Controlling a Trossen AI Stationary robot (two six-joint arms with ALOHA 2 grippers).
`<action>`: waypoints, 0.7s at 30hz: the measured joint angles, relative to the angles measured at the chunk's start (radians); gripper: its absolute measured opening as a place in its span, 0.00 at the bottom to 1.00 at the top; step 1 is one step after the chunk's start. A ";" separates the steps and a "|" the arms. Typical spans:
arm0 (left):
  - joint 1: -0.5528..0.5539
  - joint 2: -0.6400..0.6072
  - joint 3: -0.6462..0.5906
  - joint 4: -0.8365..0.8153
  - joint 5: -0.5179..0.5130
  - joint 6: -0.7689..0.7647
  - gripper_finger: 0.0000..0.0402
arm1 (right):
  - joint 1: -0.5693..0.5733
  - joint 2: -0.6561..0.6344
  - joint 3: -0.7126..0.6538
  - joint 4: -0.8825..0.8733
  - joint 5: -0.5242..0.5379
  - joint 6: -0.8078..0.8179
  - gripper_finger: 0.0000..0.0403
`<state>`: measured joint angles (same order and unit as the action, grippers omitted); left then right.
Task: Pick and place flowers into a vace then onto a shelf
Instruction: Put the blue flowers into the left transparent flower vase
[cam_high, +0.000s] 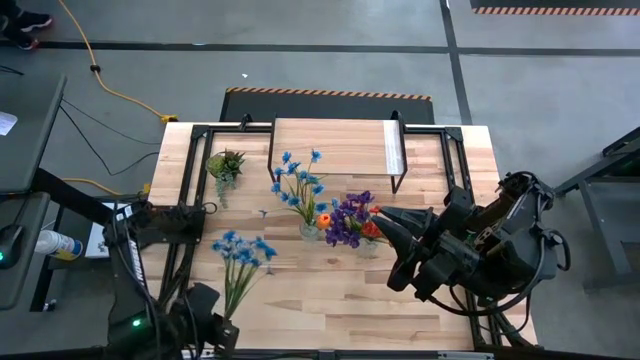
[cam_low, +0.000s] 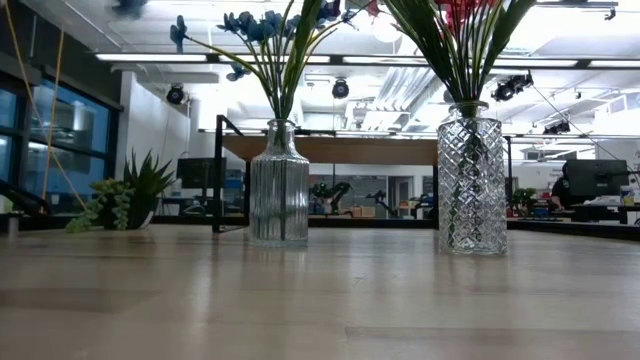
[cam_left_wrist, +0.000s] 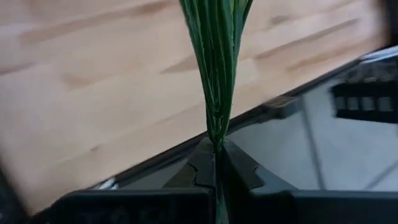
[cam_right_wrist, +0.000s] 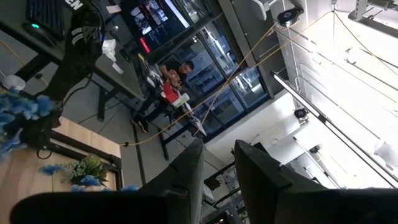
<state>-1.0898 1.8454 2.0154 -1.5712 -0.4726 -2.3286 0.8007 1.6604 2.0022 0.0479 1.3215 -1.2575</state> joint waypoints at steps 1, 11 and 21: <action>-0.004 0.000 0.009 0.000 -0.038 0.010 0.10 | -0.003 0.000 0.000 0.000 0.000 0.000 0.21; -0.020 0.000 0.131 0.000 -0.473 0.290 0.10 | -0.016 0.000 0.000 0.001 0.009 0.001 0.21; -0.017 -0.003 0.251 0.000 -0.914 0.847 0.10 | -0.015 0.000 0.000 0.001 0.010 0.001 0.21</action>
<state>-1.1065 1.8427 2.2666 -1.5709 -1.3864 -1.4816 0.7853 1.6604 2.0022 0.0486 1.3315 -1.2564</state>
